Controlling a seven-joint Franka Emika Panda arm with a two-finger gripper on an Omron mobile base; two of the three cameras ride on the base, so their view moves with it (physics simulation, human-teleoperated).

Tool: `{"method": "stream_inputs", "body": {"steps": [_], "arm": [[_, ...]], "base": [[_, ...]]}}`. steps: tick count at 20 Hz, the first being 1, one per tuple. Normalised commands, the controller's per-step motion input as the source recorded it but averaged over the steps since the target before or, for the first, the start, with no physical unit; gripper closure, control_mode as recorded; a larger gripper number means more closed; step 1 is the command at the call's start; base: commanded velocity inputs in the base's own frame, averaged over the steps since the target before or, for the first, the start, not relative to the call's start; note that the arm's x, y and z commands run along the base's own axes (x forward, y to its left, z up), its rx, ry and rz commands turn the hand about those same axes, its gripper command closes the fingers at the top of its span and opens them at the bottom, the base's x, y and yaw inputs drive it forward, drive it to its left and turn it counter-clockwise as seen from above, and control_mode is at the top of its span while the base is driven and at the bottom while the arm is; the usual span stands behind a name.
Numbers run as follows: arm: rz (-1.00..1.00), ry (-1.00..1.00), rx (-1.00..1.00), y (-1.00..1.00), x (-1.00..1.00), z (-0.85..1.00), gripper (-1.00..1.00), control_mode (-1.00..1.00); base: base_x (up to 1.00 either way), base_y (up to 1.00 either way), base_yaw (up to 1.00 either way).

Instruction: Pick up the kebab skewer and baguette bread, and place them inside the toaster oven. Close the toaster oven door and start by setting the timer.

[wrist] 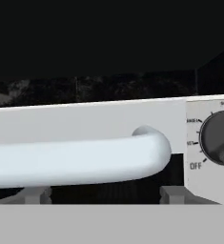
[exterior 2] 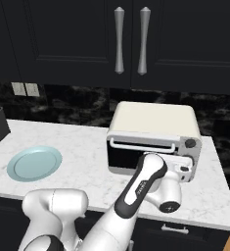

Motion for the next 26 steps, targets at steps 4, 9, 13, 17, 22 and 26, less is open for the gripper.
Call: {"method": "stream_inputs", "body": {"steps": [4,9,13,17,22,26], "arm": [[0.00,0.05,0.00,0.13,0.34,0.06,-1.00,-1.00],[0.00,0.04,0.00,0.14,0.32,0.06,-1.00,-1.00],[0.00,0.01,0.00,0.07,0.20,0.06,-1.00,-1.00],[0.00,0.00,0.00,0.01,0.07,0.03,-1.00,-1.00],[0.00,0.00,0.00,-0.04,-0.13,0.02,-1.00,-1.00],[0.00,0.00,0.00,-0.05,-0.18,0.01,-1.00,-1.00]], "base": [[0.00,0.00,0.00],[0.00,0.00,0.00],[0.00,0.00,0.00],[0.00,0.00,0.00],[0.00,0.00,0.00],[0.00,0.00,0.00]]}}
